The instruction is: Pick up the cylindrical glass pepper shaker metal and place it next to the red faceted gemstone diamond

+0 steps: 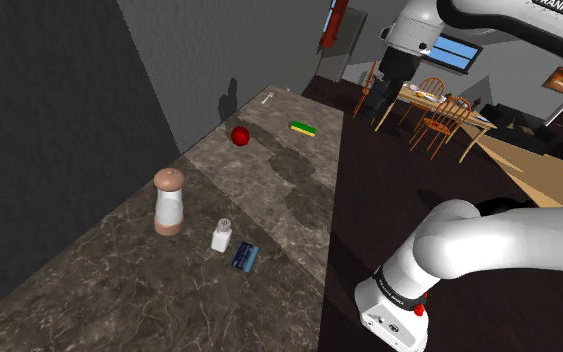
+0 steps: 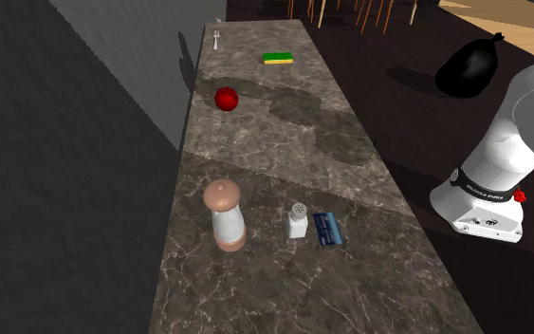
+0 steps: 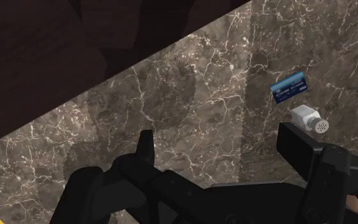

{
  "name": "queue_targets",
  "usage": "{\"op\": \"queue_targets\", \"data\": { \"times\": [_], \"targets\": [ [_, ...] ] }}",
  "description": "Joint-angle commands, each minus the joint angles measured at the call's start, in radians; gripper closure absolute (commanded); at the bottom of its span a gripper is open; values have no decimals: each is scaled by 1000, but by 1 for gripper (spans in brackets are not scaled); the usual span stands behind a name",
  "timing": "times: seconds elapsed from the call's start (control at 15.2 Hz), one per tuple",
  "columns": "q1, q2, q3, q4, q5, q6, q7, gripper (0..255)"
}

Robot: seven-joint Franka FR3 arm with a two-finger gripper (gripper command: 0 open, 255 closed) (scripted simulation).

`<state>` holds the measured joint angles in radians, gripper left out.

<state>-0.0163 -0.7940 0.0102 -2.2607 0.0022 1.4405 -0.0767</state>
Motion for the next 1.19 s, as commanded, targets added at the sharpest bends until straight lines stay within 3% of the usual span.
{"op": "queue_targets", "data": {
  "times": [0.0,0.59,1.12],
  "targets": [
    [0,0,0,0,0,0,0,0],
    [55,158,118,-42,115,219,111,0],
    [96,360,223,1,180,406,199,0]
  ]
}}
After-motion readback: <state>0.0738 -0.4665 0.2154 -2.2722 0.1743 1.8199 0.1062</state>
